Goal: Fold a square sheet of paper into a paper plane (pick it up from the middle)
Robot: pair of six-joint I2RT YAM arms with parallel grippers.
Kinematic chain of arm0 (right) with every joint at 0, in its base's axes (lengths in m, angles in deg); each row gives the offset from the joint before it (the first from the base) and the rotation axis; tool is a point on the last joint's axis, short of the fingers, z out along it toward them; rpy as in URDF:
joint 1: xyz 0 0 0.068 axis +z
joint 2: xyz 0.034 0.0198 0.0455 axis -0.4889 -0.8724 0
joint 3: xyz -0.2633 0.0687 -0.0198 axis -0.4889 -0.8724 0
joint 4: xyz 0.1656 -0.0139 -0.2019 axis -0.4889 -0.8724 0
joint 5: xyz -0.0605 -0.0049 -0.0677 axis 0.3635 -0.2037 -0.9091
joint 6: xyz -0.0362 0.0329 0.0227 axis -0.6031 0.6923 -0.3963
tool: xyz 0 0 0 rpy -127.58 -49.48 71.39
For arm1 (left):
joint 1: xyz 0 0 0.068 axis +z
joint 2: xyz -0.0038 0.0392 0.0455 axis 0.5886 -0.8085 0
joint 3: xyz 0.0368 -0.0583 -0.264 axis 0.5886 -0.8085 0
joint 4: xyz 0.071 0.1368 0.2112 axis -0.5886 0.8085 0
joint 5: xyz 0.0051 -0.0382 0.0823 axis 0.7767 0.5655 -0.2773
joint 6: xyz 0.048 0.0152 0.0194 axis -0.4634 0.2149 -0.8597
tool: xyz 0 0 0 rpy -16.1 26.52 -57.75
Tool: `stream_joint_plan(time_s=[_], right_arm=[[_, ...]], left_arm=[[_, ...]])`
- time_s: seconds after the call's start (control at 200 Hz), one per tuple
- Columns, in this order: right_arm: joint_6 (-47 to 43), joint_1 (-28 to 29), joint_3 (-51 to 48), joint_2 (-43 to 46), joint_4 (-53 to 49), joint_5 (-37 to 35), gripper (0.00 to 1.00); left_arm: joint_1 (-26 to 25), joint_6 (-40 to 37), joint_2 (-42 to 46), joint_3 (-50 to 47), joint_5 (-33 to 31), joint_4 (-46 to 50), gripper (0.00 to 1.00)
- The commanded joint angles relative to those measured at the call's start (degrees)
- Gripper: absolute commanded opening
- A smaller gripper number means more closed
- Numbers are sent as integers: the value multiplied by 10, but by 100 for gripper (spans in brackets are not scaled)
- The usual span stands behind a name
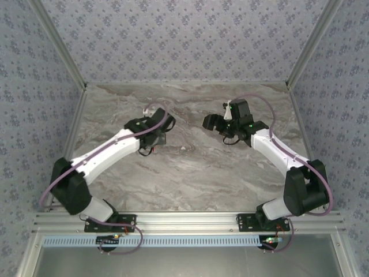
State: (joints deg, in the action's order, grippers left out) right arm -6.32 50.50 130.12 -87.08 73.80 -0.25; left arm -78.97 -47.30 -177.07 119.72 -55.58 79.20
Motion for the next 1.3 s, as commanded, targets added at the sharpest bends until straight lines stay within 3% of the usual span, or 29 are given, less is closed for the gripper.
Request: stream_joint_plan(time_s=[0.0, 0.195, 0.325, 0.555, 0.739, 0.804, 0.909, 1.069, 1.294], right_arm=[[-11, 8, -12, 13, -35, -67, 79], [-3, 11, -23, 13, -40, -87, 78], [4, 12, -31, 14, -41, -97, 78], [21, 16, -46, 15, -29, -112, 78], [10, 59, -47, -1, -4, -128, 76], [6, 95, -32, -18, -3, -142, 75], [-8, 160, -1, -64, 9, -139, 70], [-3, 242, 79, -170, 13, -109, 53], [12, 286, 182, -285, 8, -77, 37]], left_arm=[[-25, 12, -64, 38, -139, 110, 15], [-57, 37, -178, 89, -132, 101, 17], [-66, 38, -225, 112, -72, 66, 28], [-52, -3, -160, 74, 116, -71, 67], [5, -10, -46, -31, 249, -196, 81], [29, -3, -6, -73, 246, -219, 89], [85, 23, 42, -130, 247, -226, 94], [176, 66, 98, -218, 254, -227, 97], [256, 86, 152, -294, 295, -243, 99]])
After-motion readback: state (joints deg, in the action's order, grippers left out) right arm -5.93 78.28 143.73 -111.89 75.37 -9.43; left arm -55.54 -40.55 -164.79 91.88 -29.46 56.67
